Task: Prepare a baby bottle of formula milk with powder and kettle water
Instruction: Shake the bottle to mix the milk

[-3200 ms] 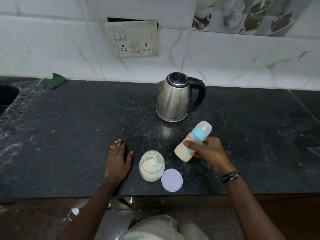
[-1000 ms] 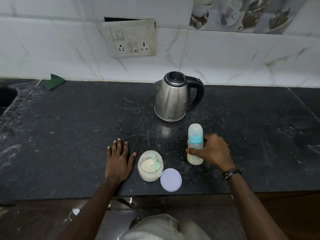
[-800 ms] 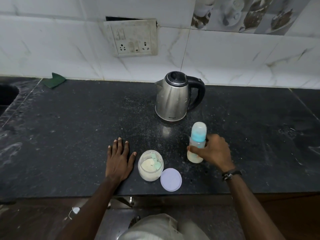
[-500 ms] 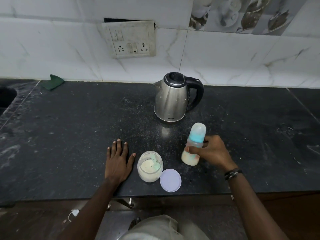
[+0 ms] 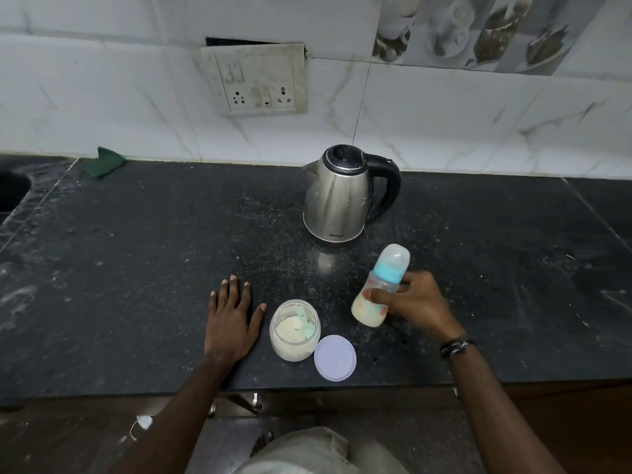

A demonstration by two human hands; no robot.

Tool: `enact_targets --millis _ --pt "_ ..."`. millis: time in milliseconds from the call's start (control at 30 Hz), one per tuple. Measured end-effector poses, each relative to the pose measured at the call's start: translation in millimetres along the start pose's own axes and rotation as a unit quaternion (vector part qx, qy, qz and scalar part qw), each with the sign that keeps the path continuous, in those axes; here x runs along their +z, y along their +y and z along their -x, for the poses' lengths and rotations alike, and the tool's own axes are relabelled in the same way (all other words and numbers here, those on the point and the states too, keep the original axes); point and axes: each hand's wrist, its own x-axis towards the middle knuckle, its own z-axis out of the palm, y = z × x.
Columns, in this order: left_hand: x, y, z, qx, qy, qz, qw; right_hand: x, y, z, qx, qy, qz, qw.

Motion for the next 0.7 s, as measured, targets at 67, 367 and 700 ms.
enact_targets --millis 67,367,700 --pt "0.6 0.6 0.4 0.001 0.000 0.001 1.000 0.4 0.5 -1.0 0.014 0.015 -0.006 1.000" --pt "0.0 0.8 1.5 0.004 0.003 0.003 1.000 1.1 2.3 -4.3 0.033 -0.004 0.007 0.999" --pt "-1.8 1.5 0.9 0.003 0.007 0.011 1.000 4.9 0.7 -3.0 -0.004 0.000 -0.021 1.000"
